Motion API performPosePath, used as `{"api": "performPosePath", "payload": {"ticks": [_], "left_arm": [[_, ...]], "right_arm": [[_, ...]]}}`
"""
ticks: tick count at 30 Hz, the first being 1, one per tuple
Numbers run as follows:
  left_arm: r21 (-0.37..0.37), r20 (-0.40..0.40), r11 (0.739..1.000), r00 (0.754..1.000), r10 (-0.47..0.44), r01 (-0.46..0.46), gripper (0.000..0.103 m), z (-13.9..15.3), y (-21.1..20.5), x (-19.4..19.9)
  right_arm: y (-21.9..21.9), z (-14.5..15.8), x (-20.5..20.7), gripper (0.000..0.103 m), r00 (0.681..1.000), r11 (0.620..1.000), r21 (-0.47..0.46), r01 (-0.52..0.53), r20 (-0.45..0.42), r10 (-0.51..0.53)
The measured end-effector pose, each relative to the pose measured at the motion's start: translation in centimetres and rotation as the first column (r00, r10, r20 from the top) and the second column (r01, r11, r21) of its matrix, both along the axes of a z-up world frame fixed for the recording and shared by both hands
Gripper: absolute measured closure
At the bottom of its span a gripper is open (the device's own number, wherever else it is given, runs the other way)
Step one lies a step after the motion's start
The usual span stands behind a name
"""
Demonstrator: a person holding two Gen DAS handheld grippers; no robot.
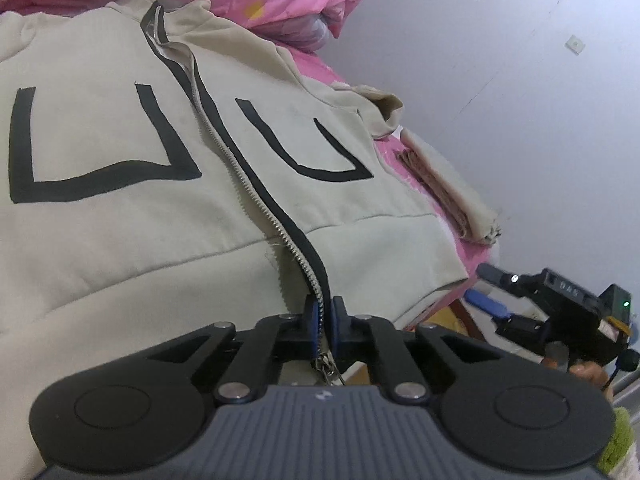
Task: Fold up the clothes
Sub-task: 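Open both tools and release the zipper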
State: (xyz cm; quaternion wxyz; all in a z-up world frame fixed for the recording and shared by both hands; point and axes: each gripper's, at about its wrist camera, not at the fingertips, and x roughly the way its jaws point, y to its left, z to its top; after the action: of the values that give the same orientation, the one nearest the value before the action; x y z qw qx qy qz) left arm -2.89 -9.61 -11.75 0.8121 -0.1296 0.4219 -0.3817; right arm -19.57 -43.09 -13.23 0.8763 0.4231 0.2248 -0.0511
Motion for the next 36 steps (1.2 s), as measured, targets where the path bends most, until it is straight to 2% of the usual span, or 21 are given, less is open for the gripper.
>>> {"api": "performPosePath", "payload": {"ticks": [6,11,15,19,20,22,24,26,28,30,33,36], "left_arm": [[0.043,0.006,0.999,1.000,0.005,-0.005,0.097,0.1,-0.2,-0.2],[0.068,0.020,0.998,1.000,-0.005,0.003,0.097,0.1,-0.4,-0.4],[0.072,0.017,0.997,1.000,-0.004,0.003,0.096,0.0,-0.4,-0.3],[0.089,0.039,0.996,0.999,-0.008,0.004,0.091,0.3,-0.5,-0.7],[0.099,0.051,0.995,0.999,-0.009,0.004,0.087,0.4,-0.4,-0.9],[0.118,0.079,0.993,0.997,-0.010,0.001,0.083,0.8,-0.3,-1.4],[0.128,0.107,0.992,0.994,-0.010,-0.003,0.061,1.3,0.0,-2.1],[0.123,0.132,0.992,0.991,-0.006,-0.010,0.049,2.0,0.4,-2.9],[0.114,0.156,0.993,0.988,-0.001,-0.017,0.042,2.8,0.8,-3.7],[0.109,0.175,0.994,0.985,-0.001,-0.019,0.031,3.5,1.1,-4.4],[0.109,0.193,0.994,0.981,0.003,-0.024,0.026,4.4,1.4,-5.2],[0.114,0.201,0.993,0.980,0.006,-0.029,0.019,5.2,1.6,-5.7]], "right_arm": [[-1.0,0.4,-0.4,0.057,0.999,0.997,-0.077,0.026,0.034,-0.024],[0.7,1.2,0.5,0.058,0.999,0.970,-0.243,-0.009,0.044,0.020],[2.4,0.2,1.5,0.058,0.997,0.920,-0.385,-0.065,-0.057,0.046],[4.0,-1.0,2.6,0.059,0.983,0.850,-0.509,-0.135,-0.175,0.051],[4.2,-1.1,2.5,0.058,0.982,0.844,-0.519,-0.138,-0.180,0.050],[3.7,-0.5,1.3,0.057,0.989,0.865,-0.493,-0.097,-0.144,0.029],[3.1,0.1,0.2,0.054,0.993,0.881,-0.471,-0.042,-0.117,-0.015],[2.5,0.6,-0.8,0.048,0.994,0.892,-0.451,0.016,-0.093,-0.065],[2.0,1.0,-1.6,0.035,0.991,0.900,-0.430,0.074,-0.070,-0.115],[1.7,1.1,-2.2,0.024,0.987,0.901,-0.418,0.115,-0.053,-0.151],[1.7,1.1,-2.4,0.021,0.981,0.899,-0.412,0.150,-0.047,-0.186],[2.1,1.4,-2.7,0.013,0.977,0.903,-0.387,0.186,-0.022,-0.211]]}}
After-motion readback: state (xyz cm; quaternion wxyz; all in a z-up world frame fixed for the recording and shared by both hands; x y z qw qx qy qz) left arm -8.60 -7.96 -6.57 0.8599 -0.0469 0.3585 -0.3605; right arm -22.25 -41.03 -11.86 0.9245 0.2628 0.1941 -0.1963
